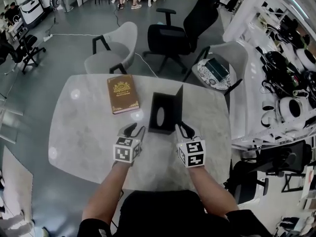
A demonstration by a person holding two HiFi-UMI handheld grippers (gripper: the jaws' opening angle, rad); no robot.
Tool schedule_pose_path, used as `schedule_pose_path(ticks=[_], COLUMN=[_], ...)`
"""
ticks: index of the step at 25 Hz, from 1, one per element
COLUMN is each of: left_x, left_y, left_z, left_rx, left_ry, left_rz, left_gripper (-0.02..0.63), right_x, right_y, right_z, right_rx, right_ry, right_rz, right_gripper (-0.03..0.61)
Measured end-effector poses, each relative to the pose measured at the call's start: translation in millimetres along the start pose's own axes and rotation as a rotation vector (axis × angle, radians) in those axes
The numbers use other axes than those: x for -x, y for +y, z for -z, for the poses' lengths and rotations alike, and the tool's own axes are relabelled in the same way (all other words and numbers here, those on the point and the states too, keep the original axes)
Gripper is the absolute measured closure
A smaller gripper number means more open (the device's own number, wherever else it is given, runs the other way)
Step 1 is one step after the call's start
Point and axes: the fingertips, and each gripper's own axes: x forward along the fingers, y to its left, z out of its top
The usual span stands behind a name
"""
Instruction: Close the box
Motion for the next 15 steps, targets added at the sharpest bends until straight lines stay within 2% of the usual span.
schedule_pose_path(ticks=[9, 15], left_x=[34.3, 43.3], left_y=[15.1, 24.0], left_z=[-6.9, -5.1], left_rx=[0.028, 0.043], left_ry=[-0.056, -0.078], left_rz=[-0.028, -0.039], left_gripper=[0.469, 0.474], right_x=[-22.4, -48.4], right_y=[41.1, 71.0], right_z=[-9.1, -2.1], right_rx=[0.146, 0.294], right_ry=[0.010, 0.047], right_rz=[-0.024, -0.040], right_gripper=[0.496, 0.468])
